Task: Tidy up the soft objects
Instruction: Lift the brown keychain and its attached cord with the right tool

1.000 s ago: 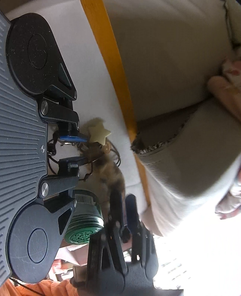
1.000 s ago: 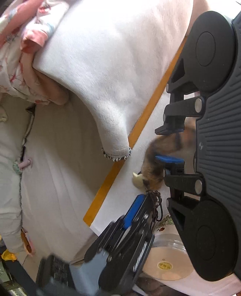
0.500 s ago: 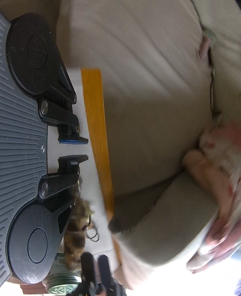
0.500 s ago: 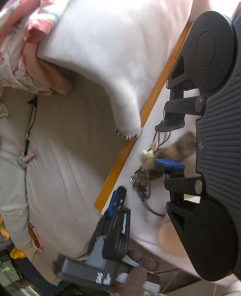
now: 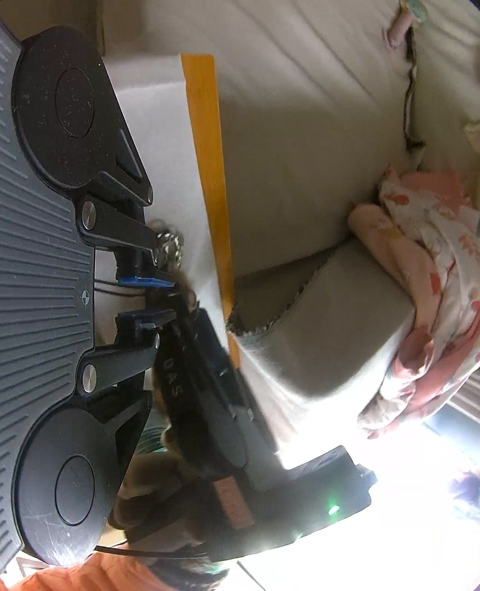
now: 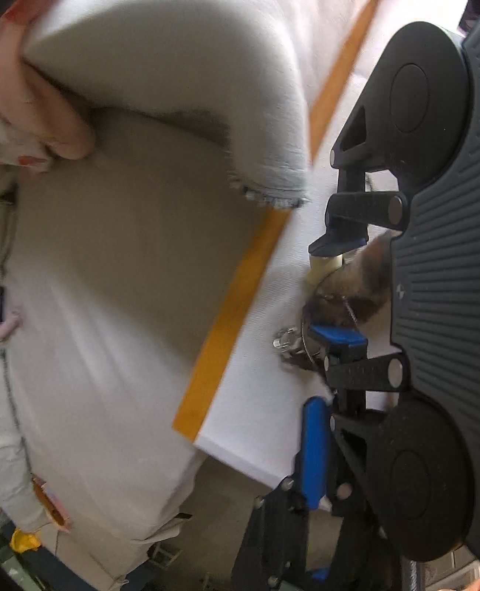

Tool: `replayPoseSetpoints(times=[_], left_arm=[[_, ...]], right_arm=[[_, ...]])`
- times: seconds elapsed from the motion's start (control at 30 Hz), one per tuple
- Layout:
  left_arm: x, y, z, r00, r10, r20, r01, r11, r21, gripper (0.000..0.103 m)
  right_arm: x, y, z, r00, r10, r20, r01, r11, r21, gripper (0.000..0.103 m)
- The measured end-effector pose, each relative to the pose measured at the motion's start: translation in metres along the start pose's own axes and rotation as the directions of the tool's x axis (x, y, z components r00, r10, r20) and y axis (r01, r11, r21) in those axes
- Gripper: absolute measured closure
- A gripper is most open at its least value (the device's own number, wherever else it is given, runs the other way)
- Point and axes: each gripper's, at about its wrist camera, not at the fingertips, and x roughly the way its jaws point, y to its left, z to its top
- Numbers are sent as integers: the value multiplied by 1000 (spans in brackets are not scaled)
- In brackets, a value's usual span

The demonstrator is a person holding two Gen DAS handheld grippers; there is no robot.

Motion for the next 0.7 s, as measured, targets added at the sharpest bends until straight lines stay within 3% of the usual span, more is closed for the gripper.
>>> replayPoseSetpoints(times=[0.07, 0.1, 0.17, 0.23, 0.37, 0.53, 0.7], left_arm=[[-2, 2, 0, 999, 12, 29, -12, 1000, -22, 89], [-5, 4, -2, 999, 20, 49, -18, 999, -34, 89], [-14, 3, -6, 994, 42, 97, -37, 998, -55, 89], [-25, 5, -7, 988, 53, 145, -42, 996, -76, 89], [-45, 4, -5, 975, 33, 218, -15, 996, -84, 89], [-53, -10, -7, 978, 21, 210, -7, 998, -67, 89], [-51, -34, -5, 981, -46, 190, 46, 999, 6, 89]], right_arm=[[-6, -3, -5, 1000, -1, 4, 2, 1000, -16, 72], [-12, -3, -7, 1000, 1, 11, -1, 1000, -26, 88], [-33, -4, -12, 998, 40, 57, -39, 999, -28, 99], [-64, 0, -18, 989, 55, 139, -50, 998, -37, 99], [-134, 16, -36, 949, 114, 292, -90, 991, -95, 99], [-182, 26, -51, 918, 116, 380, -79, 991, -112, 99], [-214, 19, -59, 880, 130, 457, -102, 991, -87, 99]])
